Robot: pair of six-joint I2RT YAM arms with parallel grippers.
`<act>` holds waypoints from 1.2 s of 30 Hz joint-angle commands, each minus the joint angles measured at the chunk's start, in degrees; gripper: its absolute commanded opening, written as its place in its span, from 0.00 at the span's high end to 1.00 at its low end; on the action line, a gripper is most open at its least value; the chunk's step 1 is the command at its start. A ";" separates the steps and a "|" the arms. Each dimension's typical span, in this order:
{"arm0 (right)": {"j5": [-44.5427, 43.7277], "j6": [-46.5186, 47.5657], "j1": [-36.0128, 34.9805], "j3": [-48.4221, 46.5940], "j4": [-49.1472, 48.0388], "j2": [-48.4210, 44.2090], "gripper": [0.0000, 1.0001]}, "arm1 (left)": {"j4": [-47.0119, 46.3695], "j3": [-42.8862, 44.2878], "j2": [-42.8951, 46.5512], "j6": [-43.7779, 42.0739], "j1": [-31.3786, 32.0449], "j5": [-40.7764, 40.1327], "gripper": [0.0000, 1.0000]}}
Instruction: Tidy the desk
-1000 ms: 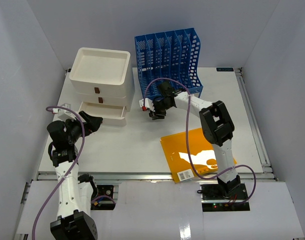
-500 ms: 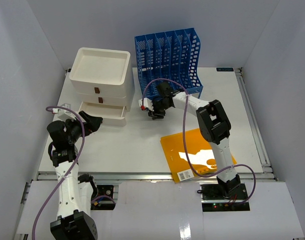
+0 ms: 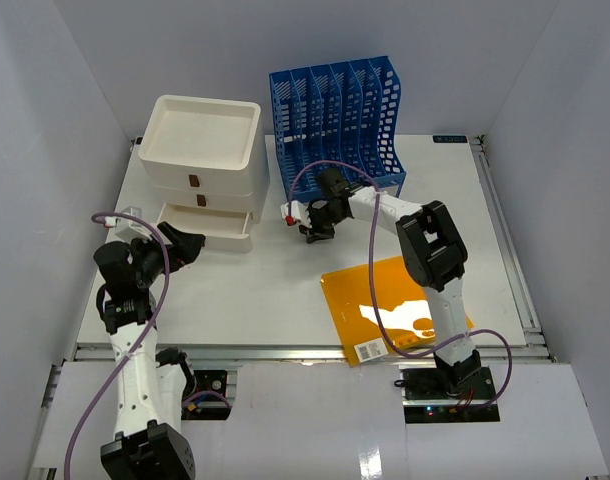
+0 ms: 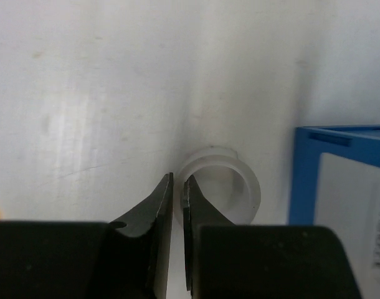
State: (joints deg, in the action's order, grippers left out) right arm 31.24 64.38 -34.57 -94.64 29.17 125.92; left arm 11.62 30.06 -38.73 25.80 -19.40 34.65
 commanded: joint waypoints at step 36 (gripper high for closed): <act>-26.15 -37.44 -21.51 -28.98 -21.81 9.95 0.85 | 3.25 1.63 6.26 0.13 -0.20 -10.99 0.02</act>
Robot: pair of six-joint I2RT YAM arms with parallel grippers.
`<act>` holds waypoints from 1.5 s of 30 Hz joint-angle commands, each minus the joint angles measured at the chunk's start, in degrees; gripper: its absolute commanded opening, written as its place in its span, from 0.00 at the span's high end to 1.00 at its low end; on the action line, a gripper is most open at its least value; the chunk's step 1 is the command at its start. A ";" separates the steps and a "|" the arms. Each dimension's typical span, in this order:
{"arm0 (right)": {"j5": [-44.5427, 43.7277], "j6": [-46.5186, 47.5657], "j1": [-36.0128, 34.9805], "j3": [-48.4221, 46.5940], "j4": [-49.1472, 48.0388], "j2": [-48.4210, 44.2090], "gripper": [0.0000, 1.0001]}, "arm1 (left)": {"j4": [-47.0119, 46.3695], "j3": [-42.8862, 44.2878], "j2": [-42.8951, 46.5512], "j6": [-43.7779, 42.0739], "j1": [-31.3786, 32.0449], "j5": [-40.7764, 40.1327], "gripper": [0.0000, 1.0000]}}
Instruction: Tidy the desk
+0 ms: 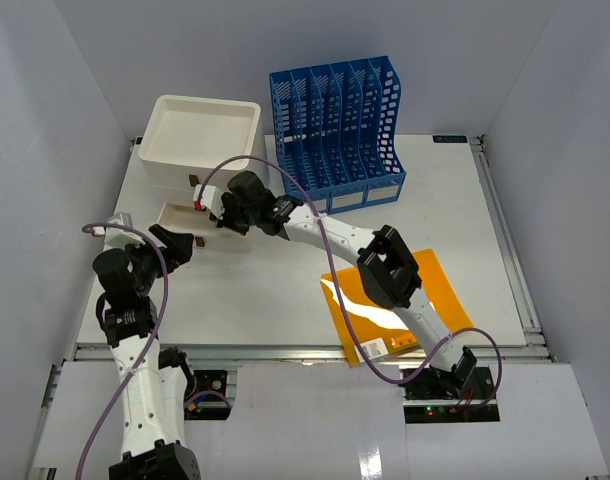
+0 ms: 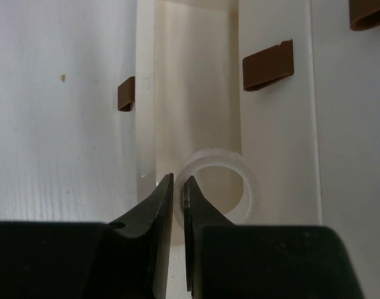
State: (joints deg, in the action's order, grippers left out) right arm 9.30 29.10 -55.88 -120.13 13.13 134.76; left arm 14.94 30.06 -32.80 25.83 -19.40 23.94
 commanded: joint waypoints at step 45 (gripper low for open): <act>64.91 6.30 46.37 73.14 3.63 -72.59 0.59 | -14.18 5.52 -52.40 19.87 -0.27 -2.11 0.79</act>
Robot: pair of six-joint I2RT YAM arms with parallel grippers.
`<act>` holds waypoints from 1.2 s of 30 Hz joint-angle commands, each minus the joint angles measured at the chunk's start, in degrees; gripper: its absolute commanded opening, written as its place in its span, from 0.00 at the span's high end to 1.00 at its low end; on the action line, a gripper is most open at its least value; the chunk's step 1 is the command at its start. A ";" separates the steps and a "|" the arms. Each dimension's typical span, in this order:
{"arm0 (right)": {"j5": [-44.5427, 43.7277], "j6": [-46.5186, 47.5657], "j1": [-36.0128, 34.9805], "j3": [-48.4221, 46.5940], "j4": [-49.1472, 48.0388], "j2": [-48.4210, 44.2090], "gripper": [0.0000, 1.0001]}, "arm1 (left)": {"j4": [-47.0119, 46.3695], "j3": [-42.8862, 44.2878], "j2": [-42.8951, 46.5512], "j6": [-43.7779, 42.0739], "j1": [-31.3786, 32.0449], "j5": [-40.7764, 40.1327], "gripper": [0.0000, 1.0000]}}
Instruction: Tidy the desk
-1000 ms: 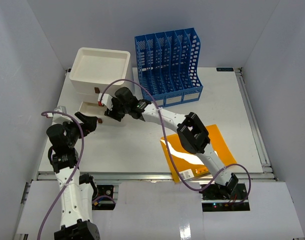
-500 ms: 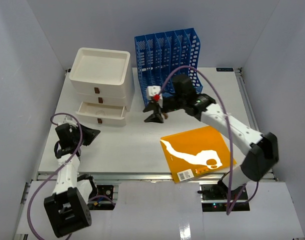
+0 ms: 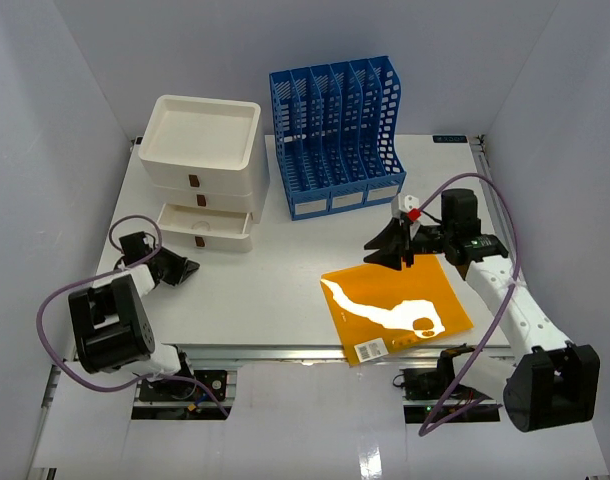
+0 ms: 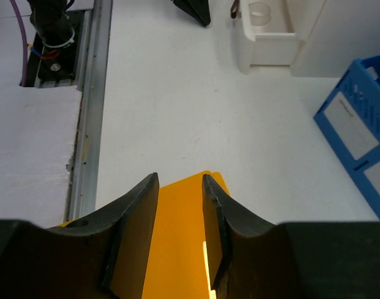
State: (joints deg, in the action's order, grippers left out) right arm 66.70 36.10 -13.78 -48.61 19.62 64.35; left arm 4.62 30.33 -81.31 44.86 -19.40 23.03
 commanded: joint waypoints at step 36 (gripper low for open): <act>5.09 0.74 10.05 2.64 -2.66 2.85 0.60 | -12.72 23.59 -24.83 4.50 1.82 10.33 0.18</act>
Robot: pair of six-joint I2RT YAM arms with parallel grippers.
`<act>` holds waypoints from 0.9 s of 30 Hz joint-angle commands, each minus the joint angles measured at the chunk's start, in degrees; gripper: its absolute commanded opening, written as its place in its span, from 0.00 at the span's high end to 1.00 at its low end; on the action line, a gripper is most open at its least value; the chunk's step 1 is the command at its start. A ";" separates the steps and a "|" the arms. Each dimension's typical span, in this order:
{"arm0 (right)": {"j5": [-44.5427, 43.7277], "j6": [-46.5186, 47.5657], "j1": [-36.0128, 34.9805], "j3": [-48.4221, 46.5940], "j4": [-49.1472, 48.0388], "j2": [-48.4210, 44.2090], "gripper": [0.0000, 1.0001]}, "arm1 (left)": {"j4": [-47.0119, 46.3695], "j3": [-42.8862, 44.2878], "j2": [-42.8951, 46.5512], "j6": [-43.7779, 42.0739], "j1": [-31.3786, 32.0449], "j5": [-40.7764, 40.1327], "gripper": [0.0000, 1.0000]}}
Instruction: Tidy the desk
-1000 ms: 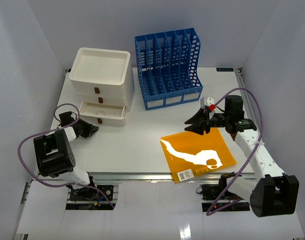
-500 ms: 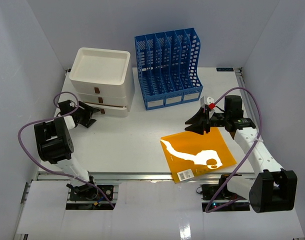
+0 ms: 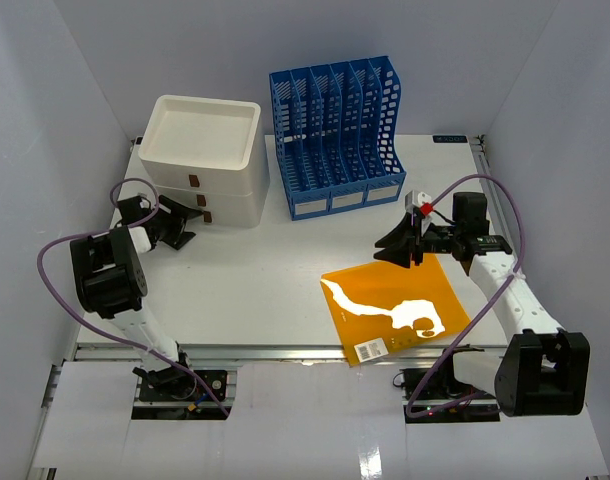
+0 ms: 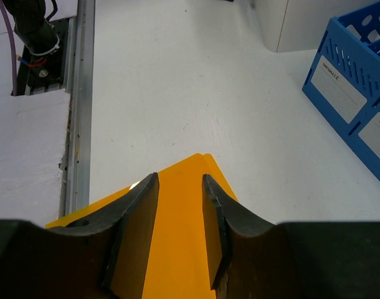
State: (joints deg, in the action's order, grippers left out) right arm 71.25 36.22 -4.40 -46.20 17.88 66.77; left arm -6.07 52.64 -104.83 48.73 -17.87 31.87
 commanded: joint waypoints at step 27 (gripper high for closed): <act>-26.67 52.16 -19.91 5.87 38.95 -9.43 0.01 | -4.13 -29.91 54.01 -0.02 2.33 16.52 0.02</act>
State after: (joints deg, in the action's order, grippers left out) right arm 51.16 99.80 -12.80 -45.04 65.01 62.73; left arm -9.28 26.61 -56.57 44.04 -17.69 42.55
